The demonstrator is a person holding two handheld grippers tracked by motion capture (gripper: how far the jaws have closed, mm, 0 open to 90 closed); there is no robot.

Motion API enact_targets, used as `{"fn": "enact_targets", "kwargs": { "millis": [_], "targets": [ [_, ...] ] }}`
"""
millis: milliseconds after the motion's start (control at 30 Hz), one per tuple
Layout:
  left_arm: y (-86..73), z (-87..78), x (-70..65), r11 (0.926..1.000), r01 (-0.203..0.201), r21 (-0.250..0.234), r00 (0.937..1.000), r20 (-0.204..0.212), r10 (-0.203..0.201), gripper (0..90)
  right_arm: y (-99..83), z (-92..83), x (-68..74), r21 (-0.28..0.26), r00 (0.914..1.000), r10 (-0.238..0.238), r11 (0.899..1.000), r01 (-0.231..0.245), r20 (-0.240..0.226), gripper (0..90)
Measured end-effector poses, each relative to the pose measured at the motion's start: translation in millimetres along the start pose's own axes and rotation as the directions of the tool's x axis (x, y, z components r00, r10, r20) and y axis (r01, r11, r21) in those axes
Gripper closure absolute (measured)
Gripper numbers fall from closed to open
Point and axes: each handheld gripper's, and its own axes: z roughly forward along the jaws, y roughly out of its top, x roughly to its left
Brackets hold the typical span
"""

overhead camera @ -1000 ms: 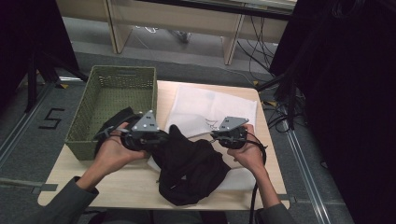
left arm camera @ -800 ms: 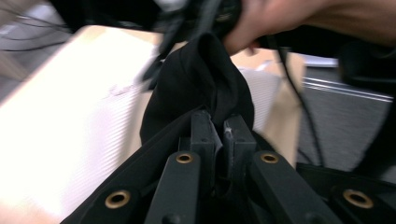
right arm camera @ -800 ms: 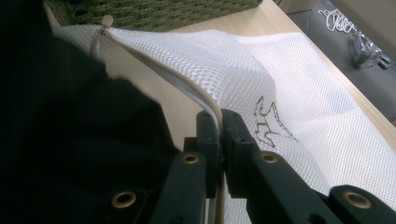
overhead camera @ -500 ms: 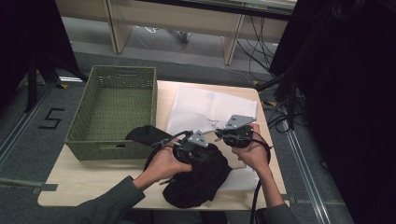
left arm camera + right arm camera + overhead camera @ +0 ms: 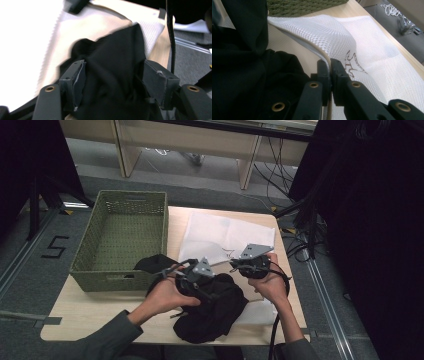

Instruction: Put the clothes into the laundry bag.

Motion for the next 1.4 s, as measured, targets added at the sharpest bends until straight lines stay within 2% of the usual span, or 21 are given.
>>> {"fn": "enact_targets", "kwargs": {
  "millis": [33, 100, 133, 167, 200, 233, 267, 367, 433, 467, 567, 600, 633, 700, 733, 767, 900, 1133, 1200, 1233, 1400],
  "targets": [
    [-5.3, -22.0, 11.1, 0.9995, 0.017, -0.028, 0.9988, -0.045, -0.019, 35.3, 0.4, -0.4, 0.7, 0.002, 1.0000, -0.001, 1.000, 0.001, 0.001, 87.3],
    [-14.1, -41.3, 26.2, 0.9981, 0.050, -0.037, 0.9938, -0.098, -0.053, 34.4, 0.6, -0.5, 1.1, 0.003, 1.0000, 0.007, 1.000, -0.007, 0.001, 87.3],
    [-14.1, -41.3, 26.2, 0.9981, 0.050, -0.037, 0.9938, -0.098, -0.053, 34.1, 0.6, -0.5, 1.1, 0.003, 1.0000, 0.007, 1.000, -0.007, 0.001, 87.3],
    [-24.8, -58.9, 43.6, 0.9958, 0.086, -0.031, 0.9827, -0.162, -0.090, 34.2, 0.5, -0.2, 1.3, 0.005, 1.0000, 0.003, 1.000, -0.003, -0.003, 87.2],
    [-24.8, -58.9, 43.6, 0.9958, 0.086, -0.031, 0.9827, -0.162, -0.090, 34.0, 0.6, -0.2, 1.2, 0.003, 1.0000, 0.001, 1.000, -0.001, -0.003, 87.2],
    [-30.9, -66.0, 51.9, 0.9932, 0.112, -0.033, 0.9746, -0.192, -0.116, 33.8, 0.8, -0.3, 0.8, 0.002, 1.0000, -0.004, 1.000, 0.004, 0.000, 87.2],
    [-44.3, -74.6, 67.0, 0.9867, 0.161, -0.022, 0.9616, -0.222, -0.162, 33.8, 1.1, -0.2, 0.5, 0.000, 1.0000, -0.004, 1.000, 0.004, 0.000, 87.3],
    [-58.0, -74.2, 78.2, 0.9806, 0.196, 0.009, 0.9505, -0.248, -0.188, 33.8, 1.7, 0.2, 0.9, 0.007, 1.0000, 0.003, 1.000, -0.003, 0.001, 87.3],
    [-74.9, -65.3, 90.6, 0.9684, 0.247, 0.031, 0.9451, -0.228, -0.234, 36.5, 2.7, 1.6, 1.7, 0.010, 1.0000, -0.002, 1.000, 0.002, 0.000, 87.2],
    [-74.9, -65.3, 90.6, 0.9684, 0.247, 0.031, 0.9451, -0.228, -0.234, 36.7, 2.7, 1.6, 1.7, 0.010, 1.0000, -0.002, 1.000, 0.002, 0.000, 87.2],
    [-86.9, -55.2, 104.8, 0.9559, 0.290, 0.048, 0.9365, -0.220, -0.273, 40.1, 2.7, 2.0, 2.3, 0.015, 1.0000, -0.009, 1.000, 0.009, -0.002, 87.2],
    [-86.9, -55.2, 104.8, 0.9559, 0.290, 0.048, 0.9365, -0.220, -0.273, 43.1, 2.7, 2.0, 2.3, 0.015, 1.0000, -0.009, 1.000, 0.009, -0.002, 87.2],
    [-91.2, -53.0, 108.4, 0.9494, 0.313, 0.025, 0.9404, -0.148, -0.306, 50.8, 2.7, 1.3, 1.6, 0.009, 1.0000, -0.009, 1.000, 0.009, -0.001, 87.2],
    [-91.9, -52.0, 107.4, 0.9514, 0.307, 0.020, 0.9433, -0.139, -0.302, 57.5, 1.7, 1.4, 1.5, 0.011, 0.9999, -0.010, 1.000, 0.010, -0.004, 87.2],
    [-91.9, -52.0, 107.4, 0.9514, 0.307, 0.020, 0.9433, -0.139, -0.302, 59.8, 1.7, 1.4, 1.5, 0.011, 0.9999, -0.010, 1.000, 0.010, -0.004, 87.2],
    [-90.3, -52.2, 105.0, 0.9606, 0.277, 0.018, 0.9514, -0.145, -0.272, 60.7, 1.1, 1.6, 1.5, 0.010, 1.0000, -0.006, 1.000, 0.006, -0.002, 87.2],
    [-85.9, -52.9, 101.6, 0.9696, 0.245, -0.001, 0.9579, -0.155, -0.242, 68.6, 0.7, 2.1, 3.2, 0.018, 1.0000, -0.002, 1.000, 0.002, -0.004, 87.2],
    [-81.7, -55.6, 100.6, 0.9729, 0.229, -0.028, 0.9625, -0.142, -0.231, 78.3, 1.3, 1.8, 2.5, 0.017, 1.0000, -0.005, 1.000, 0.005, -0.002, 87.2],
    [-79.1, -57.0, 97.1, 0.9808, 0.193, -0.028, 0.9689, -0.152, -0.195, 83.9, 1.9, 2.6, 2.2, 0.013, 0.9998, -0.018, 1.000, 0.018, -0.004, 87.3],
    [-73.8, -57.6, 92.0, 0.9882, 0.153, -0.013, 0.9717, -0.180, -0.153, 86.1, 1.7, 2.8, 2.9, 0.018, 1.0000, -0.007, 1.000, 0.007, -0.006, 87.2],
    [-56.5, -63.2, 76.9, 0.9924, 0.103, -0.066, 0.9798, -0.165, -0.113, 86.2, 2.4, 2.6, 2.3, 0.017, 0.9999, -0.011, 1.000, 0.011, -0.006, 87.3]
  ]
}}
